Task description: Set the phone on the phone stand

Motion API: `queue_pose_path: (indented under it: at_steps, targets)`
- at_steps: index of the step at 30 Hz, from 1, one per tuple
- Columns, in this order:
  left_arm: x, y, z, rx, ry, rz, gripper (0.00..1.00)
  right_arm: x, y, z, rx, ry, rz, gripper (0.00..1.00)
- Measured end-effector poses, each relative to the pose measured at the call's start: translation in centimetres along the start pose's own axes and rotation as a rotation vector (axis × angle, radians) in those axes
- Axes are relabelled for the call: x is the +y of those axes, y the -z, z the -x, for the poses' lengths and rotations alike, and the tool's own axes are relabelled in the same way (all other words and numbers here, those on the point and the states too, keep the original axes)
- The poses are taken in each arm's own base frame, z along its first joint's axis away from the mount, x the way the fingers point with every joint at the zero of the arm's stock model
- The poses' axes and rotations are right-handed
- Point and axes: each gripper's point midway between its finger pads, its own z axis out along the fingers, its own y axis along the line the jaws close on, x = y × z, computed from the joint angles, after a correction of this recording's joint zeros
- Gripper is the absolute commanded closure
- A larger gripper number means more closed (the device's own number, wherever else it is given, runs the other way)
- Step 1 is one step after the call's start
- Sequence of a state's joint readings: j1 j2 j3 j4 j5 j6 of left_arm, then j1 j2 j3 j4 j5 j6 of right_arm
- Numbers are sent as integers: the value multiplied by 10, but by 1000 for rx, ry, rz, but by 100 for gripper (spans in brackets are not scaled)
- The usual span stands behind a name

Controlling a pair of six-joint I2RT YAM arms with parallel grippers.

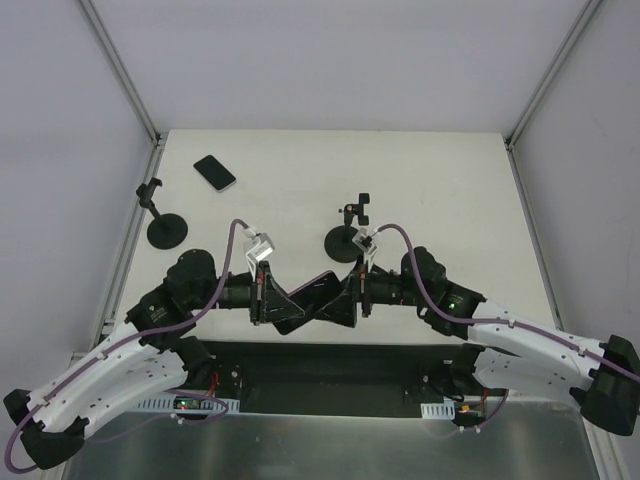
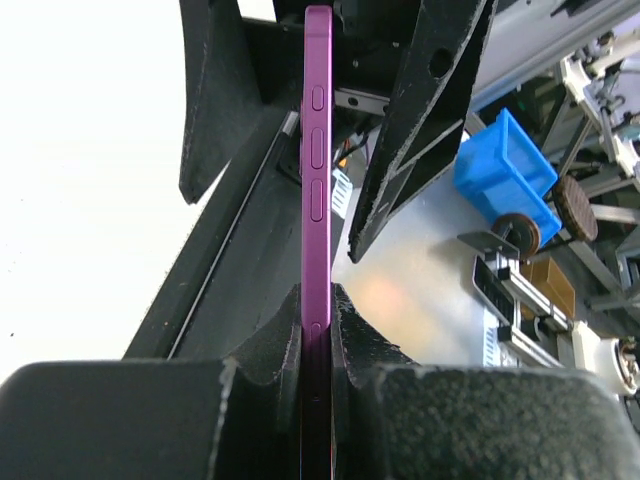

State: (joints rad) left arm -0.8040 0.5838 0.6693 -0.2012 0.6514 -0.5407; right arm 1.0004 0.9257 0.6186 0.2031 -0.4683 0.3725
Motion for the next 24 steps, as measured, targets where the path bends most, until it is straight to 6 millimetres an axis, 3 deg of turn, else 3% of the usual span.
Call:
queue_pose_path:
  at_steps: [4, 13, 15, 19, 22, 23, 24]
  targets:
    - [4, -3, 5, -70, 12, -3, 100, 4, -3, 4, -57, -46, 36, 18]
    - [5, -10, 12, -153, 52, -52, 100, 32, 6, 36, -185, -44, 124, 48]
    - [2, -10, 16, -167, 49, -69, 100, 35, 7, 40, -202, -43, 138, 61]
    - [-7, -9, 21, -187, 32, -105, 100, 40, 8, 45, -223, -47, 167, 76]
    - [-10, -8, 23, -193, 29, -122, 100, 43, 8, 47, -236, -47, 188, 99]
    - [-11, -8, 22, -188, 43, -127, 97, 46, 9, 46, -239, -36, 209, 99]
    - [-13, -8, 22, -185, 51, -135, 88, 48, 10, 47, -245, -25, 222, 99]
